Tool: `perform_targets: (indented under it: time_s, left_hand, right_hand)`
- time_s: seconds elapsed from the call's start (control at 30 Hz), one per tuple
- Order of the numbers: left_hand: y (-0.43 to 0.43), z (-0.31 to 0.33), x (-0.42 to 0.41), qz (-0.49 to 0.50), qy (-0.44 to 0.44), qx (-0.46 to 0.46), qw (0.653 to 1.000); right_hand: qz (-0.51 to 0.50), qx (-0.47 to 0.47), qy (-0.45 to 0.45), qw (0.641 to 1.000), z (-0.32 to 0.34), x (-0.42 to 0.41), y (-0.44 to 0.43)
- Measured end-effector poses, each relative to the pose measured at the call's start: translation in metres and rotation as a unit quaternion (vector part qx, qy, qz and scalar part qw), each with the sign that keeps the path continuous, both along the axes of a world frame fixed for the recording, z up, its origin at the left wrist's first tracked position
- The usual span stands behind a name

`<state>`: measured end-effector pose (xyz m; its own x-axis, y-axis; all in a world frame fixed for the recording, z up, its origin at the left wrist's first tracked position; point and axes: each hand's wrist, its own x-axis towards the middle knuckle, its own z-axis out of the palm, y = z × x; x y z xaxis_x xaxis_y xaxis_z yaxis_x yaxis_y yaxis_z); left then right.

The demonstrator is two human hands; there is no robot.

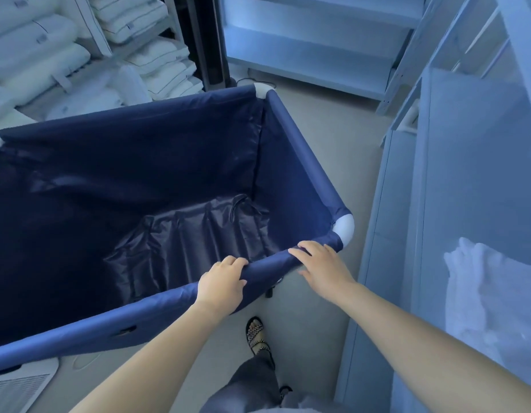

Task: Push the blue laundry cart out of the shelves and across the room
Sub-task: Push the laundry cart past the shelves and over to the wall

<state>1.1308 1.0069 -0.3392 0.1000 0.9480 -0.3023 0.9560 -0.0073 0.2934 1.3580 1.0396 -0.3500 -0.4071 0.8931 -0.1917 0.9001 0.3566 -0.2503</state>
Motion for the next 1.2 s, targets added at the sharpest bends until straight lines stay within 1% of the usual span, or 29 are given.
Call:
perform_targets:
  time_s: [0.1, 0.2, 0.47, 0.67, 0.8, 0.93, 1.07, 1.2]
  left_hand:
    - [0.023, 0.000, 0.006, -0.003, -0.037, -0.008, 0.999]
    - [0.047, 0.001, 0.011, -0.011, -0.067, -0.014, 0.998]
    - [0.090, 0.000, 0.009, -0.033, -0.066, -0.024, 0.997]
    - [0.116, -0.002, 0.020, -0.027, -0.100, -0.013, 0.995]
    - [0.146, 0.000, 0.043, -0.040, -0.130, -0.004, 0.991]
    - [0.193, 0.004, 0.071, -0.032, -0.148, 0.027, 0.988]
    - [0.251, 0.012, 0.100, -0.009, -0.153, 0.045, 0.987]
    - [0.307, 0.017, 0.133, 0.021, -0.165, 0.049, 0.985]
  right_hand:
    - [-0.001, -0.045, 0.011, 0.999, 0.009, 0.008, 0.022]
    - [0.007, -0.056, 0.013, 0.998, 0.012, 0.012, 0.044]
    - [-0.016, -0.102, 0.071, 0.992, 0.016, 0.015, 0.093]
    - [-0.013, -0.087, 0.087, 0.992, 0.017, 0.026, 0.119]
    - [-0.044, -0.058, 0.109, 0.991, 0.023, 0.047, 0.150]
    - [-0.071, -0.041, 0.124, 0.989, 0.032, 0.081, 0.193]
    - [-0.044, -0.029, 0.094, 0.994, 0.042, 0.107, 0.244]
    - [-0.013, -0.037, 0.089, 0.995, 0.046, 0.126, 0.295]
